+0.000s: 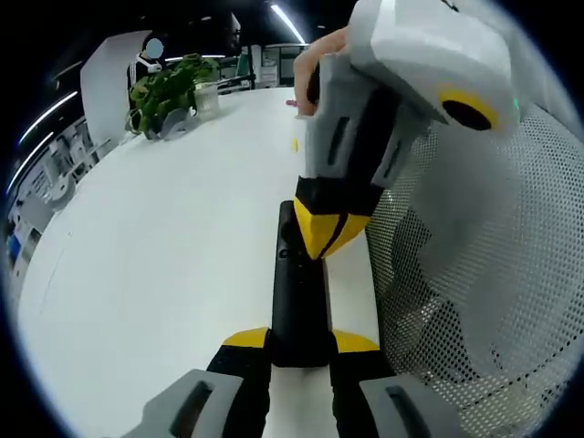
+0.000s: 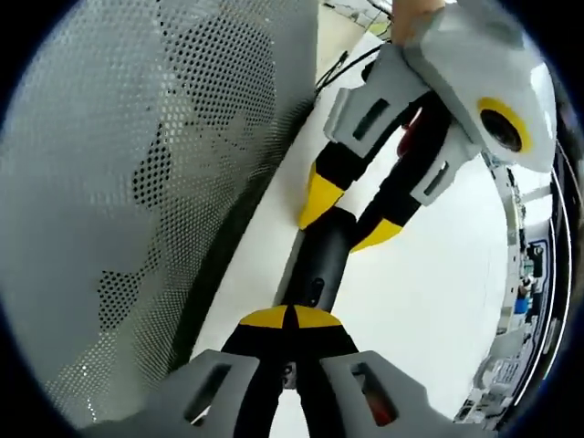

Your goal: Press the specified remote control buttons in sequence, fully releasing each button before pressing the next.

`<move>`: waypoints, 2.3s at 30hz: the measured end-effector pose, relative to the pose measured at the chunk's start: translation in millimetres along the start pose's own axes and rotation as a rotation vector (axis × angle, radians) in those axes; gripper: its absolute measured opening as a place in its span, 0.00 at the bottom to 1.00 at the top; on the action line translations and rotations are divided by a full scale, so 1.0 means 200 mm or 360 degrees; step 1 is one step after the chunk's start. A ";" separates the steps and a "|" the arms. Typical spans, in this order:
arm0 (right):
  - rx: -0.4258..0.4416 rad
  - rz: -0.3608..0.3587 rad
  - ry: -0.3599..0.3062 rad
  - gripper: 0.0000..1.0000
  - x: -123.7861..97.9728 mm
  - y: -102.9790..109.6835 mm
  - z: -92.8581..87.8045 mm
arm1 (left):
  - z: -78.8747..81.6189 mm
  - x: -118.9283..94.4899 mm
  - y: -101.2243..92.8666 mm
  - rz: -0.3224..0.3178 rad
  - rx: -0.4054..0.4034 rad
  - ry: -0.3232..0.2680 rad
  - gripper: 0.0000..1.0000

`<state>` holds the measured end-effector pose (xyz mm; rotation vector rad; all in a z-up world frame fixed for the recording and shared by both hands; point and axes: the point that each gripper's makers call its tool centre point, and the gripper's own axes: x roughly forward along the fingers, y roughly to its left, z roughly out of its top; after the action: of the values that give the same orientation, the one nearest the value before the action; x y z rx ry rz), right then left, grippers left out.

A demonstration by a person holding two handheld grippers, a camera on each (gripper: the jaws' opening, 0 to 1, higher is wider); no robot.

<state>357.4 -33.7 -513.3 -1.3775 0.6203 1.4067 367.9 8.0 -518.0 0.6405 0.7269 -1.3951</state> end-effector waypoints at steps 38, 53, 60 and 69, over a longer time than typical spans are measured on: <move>0.0843 0.0399 -0.0048 0.00 0.01 -0.08 -0.04 | 0.00 0.00 0.00 -0.0007 0.0001 -0.0006 0.24; 0.0880 0.0482 -0.0157 0.00 0.00 -0.07 -0.05 | 0.00 0.00 0.00 -0.0002 0.0005 -0.0007 0.24; 0.0866 0.0415 -0.0162 0.00 0.01 -0.12 -0.05 | 0.00 -0.01 0.00 -0.0003 0.0006 -0.0009 0.24; 0.0829 0.0427 -0.0101 0.00 0.02 -0.13 -0.07 | 0.00 0.00 0.00 -0.0003 0.0003 -0.0011 0.24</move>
<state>386.4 -35.9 -513.2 -0.8554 1.0724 1.3602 367.5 8.5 -517.3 0.6363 0.7207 -1.3994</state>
